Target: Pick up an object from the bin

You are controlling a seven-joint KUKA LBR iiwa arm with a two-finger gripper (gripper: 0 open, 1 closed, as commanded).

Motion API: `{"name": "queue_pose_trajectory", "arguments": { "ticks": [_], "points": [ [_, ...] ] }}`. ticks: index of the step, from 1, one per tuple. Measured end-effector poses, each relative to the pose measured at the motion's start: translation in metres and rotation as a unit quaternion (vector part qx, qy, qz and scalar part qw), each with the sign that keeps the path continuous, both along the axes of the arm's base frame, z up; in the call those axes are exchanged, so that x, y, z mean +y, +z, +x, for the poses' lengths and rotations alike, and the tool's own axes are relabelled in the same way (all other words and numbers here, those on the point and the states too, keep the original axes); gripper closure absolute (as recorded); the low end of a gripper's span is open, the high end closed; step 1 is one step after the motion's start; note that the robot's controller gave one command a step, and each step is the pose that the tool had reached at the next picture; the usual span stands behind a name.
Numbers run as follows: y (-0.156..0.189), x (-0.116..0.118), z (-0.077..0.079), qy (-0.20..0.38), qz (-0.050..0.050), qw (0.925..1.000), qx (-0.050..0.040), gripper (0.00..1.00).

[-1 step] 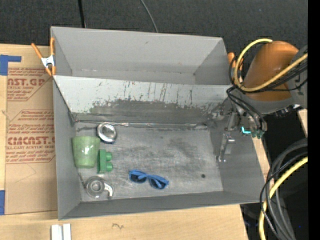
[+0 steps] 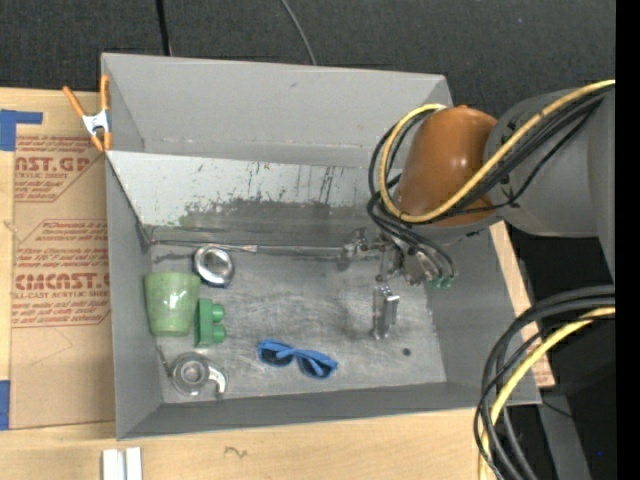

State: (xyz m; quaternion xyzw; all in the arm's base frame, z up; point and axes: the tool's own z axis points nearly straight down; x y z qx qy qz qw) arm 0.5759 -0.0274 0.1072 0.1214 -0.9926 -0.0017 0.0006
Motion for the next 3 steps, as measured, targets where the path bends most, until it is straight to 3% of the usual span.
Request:
{"name": "queue_pose_trajectory", "arguments": {
  "ticks": [1,2,3],
  "points": [
    [-0.035,0.039,-0.028,-0.006,0.000,1.0000,-0.0030,0.00],
    [-0.034,0.067,-0.075,0.055,-0.002,0.9985,-0.0087,0.00],
    [-0.036,0.067,-0.077,0.054,-0.001,0.9985,-0.0040,1.00]
  ]
}}
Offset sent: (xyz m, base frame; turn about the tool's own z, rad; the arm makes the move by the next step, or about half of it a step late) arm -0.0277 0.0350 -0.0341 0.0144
